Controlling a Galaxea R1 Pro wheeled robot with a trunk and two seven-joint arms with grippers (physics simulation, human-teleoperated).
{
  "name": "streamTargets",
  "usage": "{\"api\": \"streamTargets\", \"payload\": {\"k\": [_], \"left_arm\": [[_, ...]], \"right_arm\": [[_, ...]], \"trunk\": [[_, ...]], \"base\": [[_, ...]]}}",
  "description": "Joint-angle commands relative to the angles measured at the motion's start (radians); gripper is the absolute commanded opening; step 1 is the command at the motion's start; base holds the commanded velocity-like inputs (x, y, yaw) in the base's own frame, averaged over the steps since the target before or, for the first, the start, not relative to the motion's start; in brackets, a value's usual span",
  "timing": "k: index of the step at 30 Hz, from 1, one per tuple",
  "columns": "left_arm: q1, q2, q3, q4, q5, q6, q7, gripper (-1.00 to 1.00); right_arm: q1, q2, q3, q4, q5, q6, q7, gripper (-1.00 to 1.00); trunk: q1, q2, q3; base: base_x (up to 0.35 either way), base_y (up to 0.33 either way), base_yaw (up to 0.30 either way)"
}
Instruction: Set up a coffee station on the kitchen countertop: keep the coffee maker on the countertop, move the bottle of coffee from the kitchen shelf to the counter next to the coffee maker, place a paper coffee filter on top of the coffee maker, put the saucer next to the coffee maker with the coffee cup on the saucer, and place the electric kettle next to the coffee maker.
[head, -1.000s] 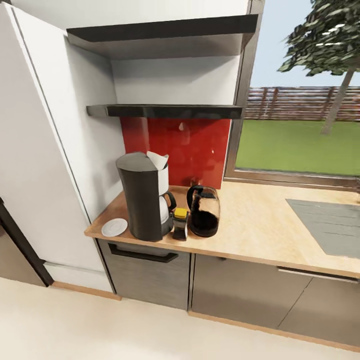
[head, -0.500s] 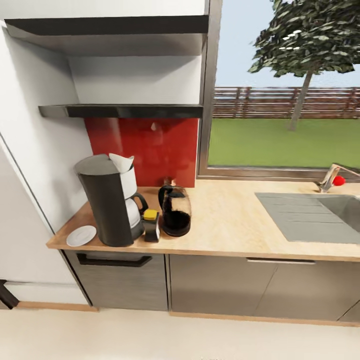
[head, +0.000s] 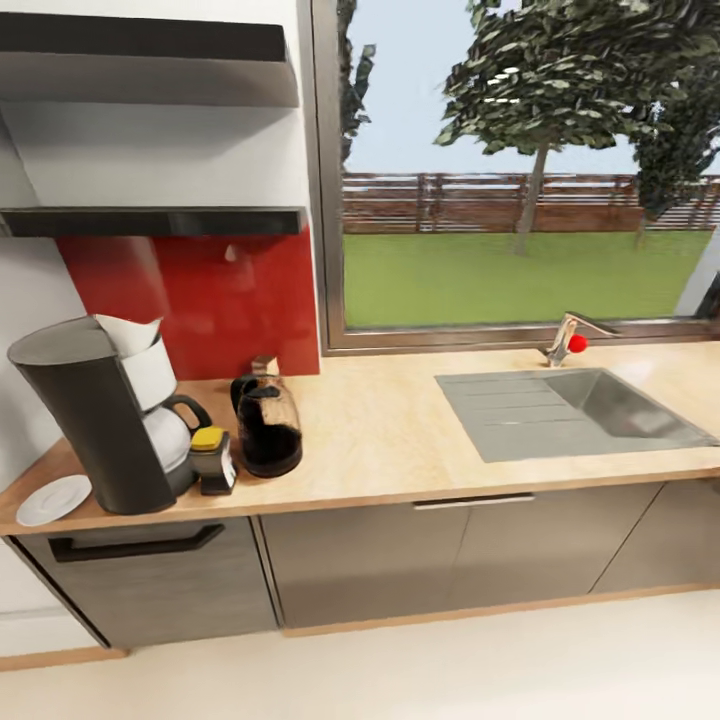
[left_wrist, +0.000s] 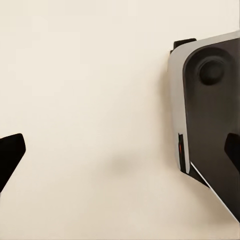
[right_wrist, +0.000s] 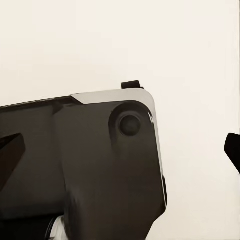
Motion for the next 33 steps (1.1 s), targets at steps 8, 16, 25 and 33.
{"api": "streamTargets", "payload": {"k": [8,16,25,33], "left_arm": [[-0.001,0.000,0.009,0.001,-0.010,-0.004,0.002,1.00],[-0.001,-0.012,0.009,0.001,-0.010,-0.006,0.000,1.00],[-0.001,-0.017,0.009,0.001,-0.010,-0.005,0.000,1.00],[-0.001,-0.018,0.009,0.001,-0.010,-0.006,0.000,1.00]], "right_arm": [[-0.001,0.000,-0.007,0.002,0.002,-0.005,0.004,1.00],[-0.001,0.001,-0.006,0.002,0.002,-0.005,0.004,1.00],[-0.001,0.001,-0.007,0.002,0.002,-0.005,0.004,1.00],[-0.001,0.001,-0.007,0.002,0.002,-0.005,0.002,1.00]], "trunk": [[0.001,-0.002,-0.002],[0.001,-0.002,-0.002],[0.001,-0.002,-0.002],[0.001,-0.002,-0.002]], "base": [[0.037,-0.271,-0.294],[0.182,-0.268,-0.298],[0.232,-0.261,-0.300],[0.232,-0.260,-0.300]]}}
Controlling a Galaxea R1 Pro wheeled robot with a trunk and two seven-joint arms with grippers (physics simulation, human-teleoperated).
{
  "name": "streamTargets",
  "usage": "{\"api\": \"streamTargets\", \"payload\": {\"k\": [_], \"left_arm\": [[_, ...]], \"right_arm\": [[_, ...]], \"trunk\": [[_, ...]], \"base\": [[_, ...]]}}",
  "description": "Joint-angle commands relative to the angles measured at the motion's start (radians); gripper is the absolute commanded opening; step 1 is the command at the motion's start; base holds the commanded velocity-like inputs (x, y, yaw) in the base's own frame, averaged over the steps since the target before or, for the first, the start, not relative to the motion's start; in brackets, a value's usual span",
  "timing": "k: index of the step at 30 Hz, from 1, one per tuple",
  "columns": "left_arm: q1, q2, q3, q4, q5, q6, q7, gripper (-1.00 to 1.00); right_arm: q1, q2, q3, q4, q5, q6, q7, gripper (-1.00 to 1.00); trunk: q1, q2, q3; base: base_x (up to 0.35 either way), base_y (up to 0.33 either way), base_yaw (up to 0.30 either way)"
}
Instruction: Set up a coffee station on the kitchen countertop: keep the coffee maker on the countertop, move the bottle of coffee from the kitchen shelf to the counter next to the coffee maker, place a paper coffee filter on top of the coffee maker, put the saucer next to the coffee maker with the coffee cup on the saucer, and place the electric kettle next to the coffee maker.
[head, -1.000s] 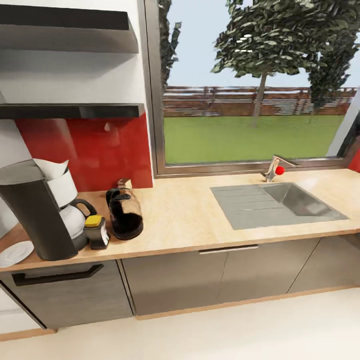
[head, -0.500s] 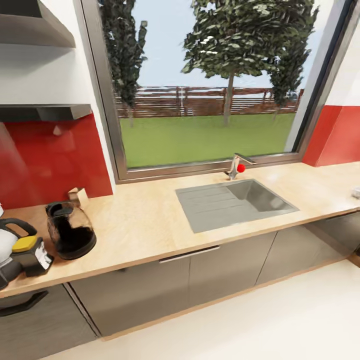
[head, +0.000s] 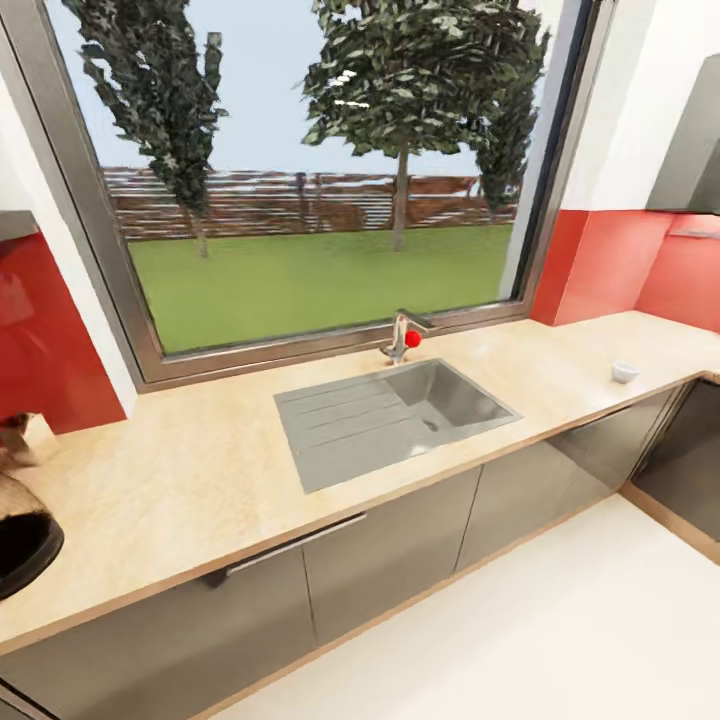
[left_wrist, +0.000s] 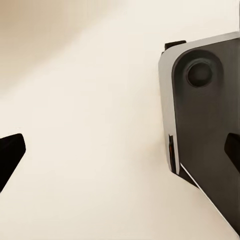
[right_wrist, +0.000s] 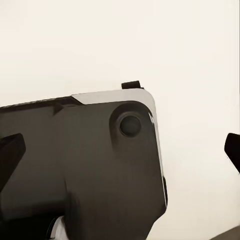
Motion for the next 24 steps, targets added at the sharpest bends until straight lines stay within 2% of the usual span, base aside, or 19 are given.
{"api": "streamTargets", "payload": {"k": [1,24], "left_arm": [[-0.001,0.000,0.008,0.001,-0.010,-0.004,0.003,1.00],[-0.001,-0.004,0.008,0.001,-0.010,-0.004,0.003,1.00]], "right_arm": [[-0.001,0.000,-0.007,0.002,0.002,-0.004,0.004,1.00],[-0.001,0.000,-0.007,0.002,0.002,-0.004,0.003,1.00]], "trunk": [[0.001,-0.002,-0.002],[0.001,-0.002,0.007]], "base": [[0.232,-0.260,-0.300],[0.170,-0.284,-0.300]]}}
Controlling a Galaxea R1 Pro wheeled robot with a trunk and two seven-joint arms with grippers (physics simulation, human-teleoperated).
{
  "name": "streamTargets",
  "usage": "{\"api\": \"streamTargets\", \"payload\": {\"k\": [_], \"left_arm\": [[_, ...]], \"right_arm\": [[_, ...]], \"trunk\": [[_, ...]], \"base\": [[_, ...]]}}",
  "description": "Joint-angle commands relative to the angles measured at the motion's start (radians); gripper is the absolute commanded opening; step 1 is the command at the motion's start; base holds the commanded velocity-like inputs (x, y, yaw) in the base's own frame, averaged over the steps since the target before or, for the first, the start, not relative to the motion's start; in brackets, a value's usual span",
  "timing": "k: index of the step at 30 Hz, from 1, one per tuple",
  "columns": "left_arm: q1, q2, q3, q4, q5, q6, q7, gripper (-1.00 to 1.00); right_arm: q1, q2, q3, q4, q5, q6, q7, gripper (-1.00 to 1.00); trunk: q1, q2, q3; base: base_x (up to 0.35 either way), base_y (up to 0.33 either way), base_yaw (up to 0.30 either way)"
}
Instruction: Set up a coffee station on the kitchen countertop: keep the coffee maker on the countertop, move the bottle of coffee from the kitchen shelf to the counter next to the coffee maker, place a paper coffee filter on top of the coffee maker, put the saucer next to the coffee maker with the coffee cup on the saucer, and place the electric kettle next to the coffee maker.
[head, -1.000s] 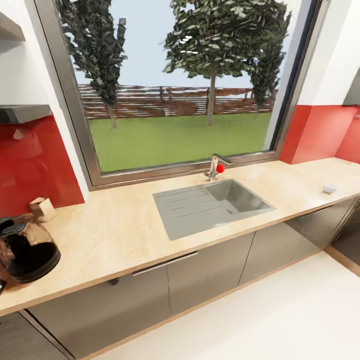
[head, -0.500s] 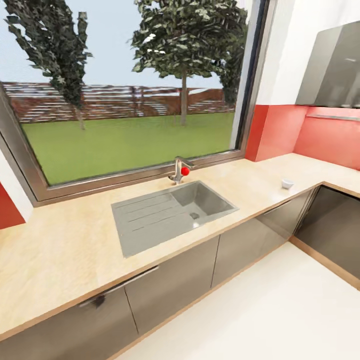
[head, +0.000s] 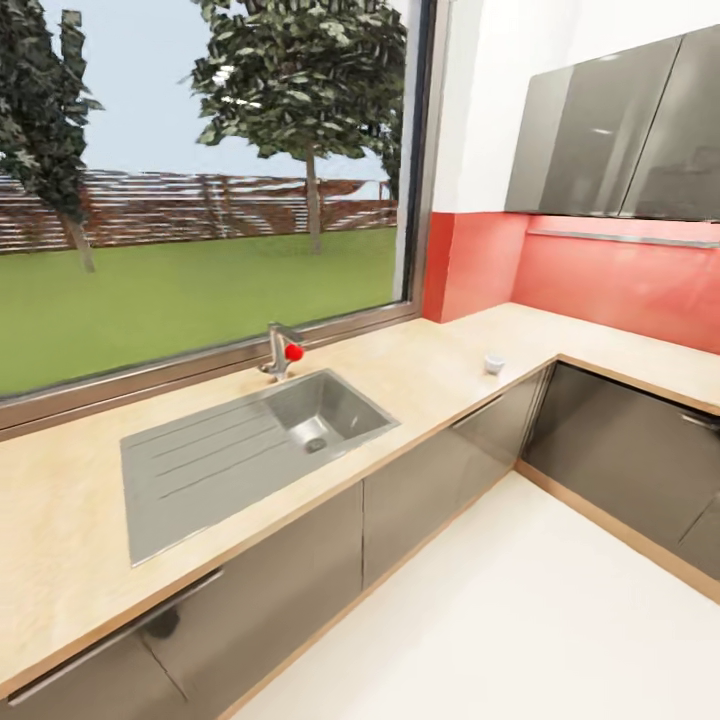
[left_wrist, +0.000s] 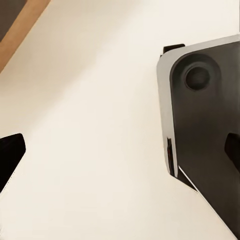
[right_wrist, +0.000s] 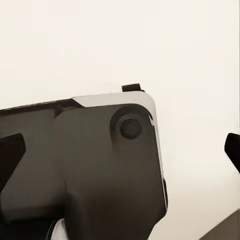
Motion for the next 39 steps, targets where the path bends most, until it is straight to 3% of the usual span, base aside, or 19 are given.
{"api": "streamTargets", "payload": {"k": [1,25,39], "left_arm": [[-0.001,0.001,0.008,0.001,-0.010,-0.004,0.003,1.00],[-0.001,0.003,0.009,0.000,-0.010,-0.006,0.003,1.00],[-0.001,0.003,0.009,0.000,-0.010,-0.007,0.003,1.00]], "right_arm": [[-0.001,0.000,-0.007,0.002,0.002,-0.004,0.003,1.00],[-0.001,0.000,-0.007,0.002,0.003,-0.004,0.003,1.00],[-0.001,0.000,-0.008,0.002,0.004,-0.004,0.003,1.00]], "trunk": [[0.001,-0.002,-0.001],[0.001,-0.002,0.013],[0.001,-0.002,0.021]], "base": [[0.147,-0.293,-0.300],[0.227,-0.250,-0.300],[0.322,-0.099,-0.300]]}}
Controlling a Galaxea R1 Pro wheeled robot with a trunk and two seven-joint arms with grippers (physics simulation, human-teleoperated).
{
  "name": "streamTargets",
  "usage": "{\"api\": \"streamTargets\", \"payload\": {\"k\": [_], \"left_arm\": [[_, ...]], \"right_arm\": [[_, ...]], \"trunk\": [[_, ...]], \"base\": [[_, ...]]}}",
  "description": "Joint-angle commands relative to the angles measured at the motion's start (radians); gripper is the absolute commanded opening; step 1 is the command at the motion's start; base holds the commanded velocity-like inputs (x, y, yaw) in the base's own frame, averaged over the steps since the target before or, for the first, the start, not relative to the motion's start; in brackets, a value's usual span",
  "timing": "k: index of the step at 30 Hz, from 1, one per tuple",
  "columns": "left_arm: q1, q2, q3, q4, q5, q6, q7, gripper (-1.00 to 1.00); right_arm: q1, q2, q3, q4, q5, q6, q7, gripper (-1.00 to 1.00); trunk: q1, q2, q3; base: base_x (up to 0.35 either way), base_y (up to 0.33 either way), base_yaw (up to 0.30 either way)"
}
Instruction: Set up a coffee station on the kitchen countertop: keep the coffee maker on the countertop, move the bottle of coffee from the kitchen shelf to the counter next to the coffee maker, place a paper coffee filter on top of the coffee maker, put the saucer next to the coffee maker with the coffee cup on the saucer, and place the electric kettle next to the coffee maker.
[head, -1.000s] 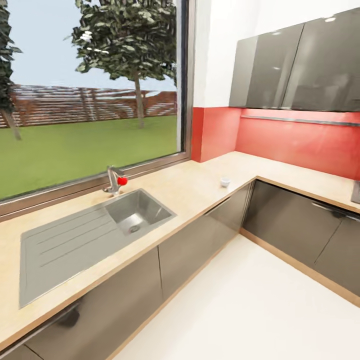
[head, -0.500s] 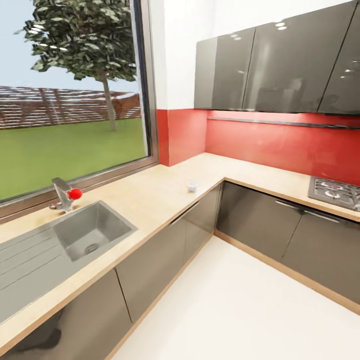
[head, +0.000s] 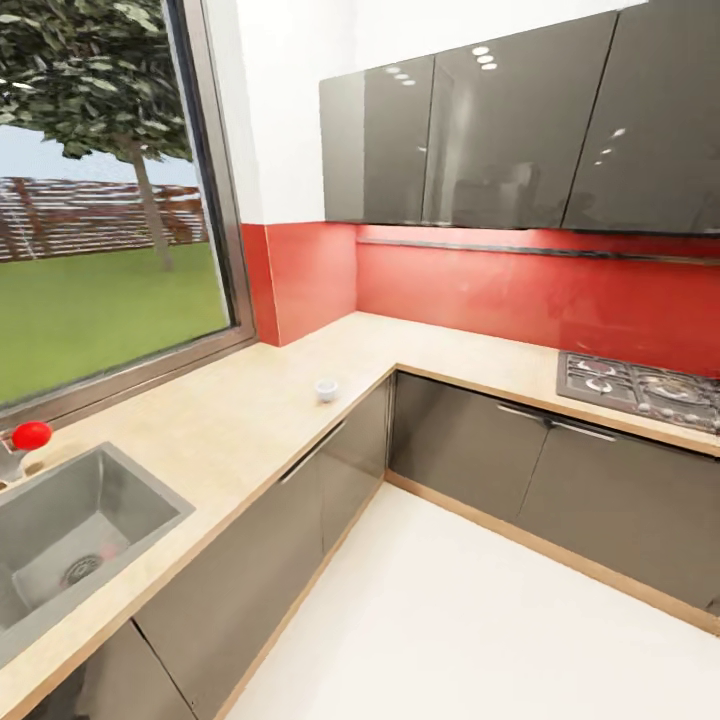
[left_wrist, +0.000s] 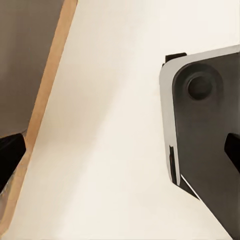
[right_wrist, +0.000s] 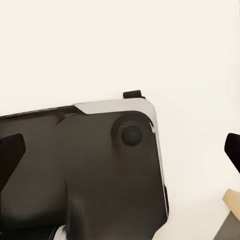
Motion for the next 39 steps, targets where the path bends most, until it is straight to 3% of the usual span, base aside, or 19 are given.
{"api": "streamTargets", "payload": {"k": [1,33,39], "left_arm": [[-0.001,0.000,0.007,0.001,-0.010,-0.004,0.003,1.00],[0.000,-0.001,0.008,0.000,-0.010,-0.004,0.003,1.00],[0.000,-0.001,0.008,0.001,-0.010,-0.004,0.003,1.00]], "right_arm": [[-0.001,0.000,-0.008,0.002,0.002,-0.004,0.003,1.00],[-0.001,0.000,-0.006,0.002,0.002,-0.004,0.002,1.00],[-0.001,0.001,-0.006,0.002,0.002,-0.004,0.000,1.00]], "trunk": [[0.001,-0.002,-0.002],[0.001,-0.002,0.016],[0.001,-0.002,0.017]], "base": [[0.330,-0.078,-0.300],[0.293,-0.191,-0.300],[0.279,-0.227,-0.091]]}}
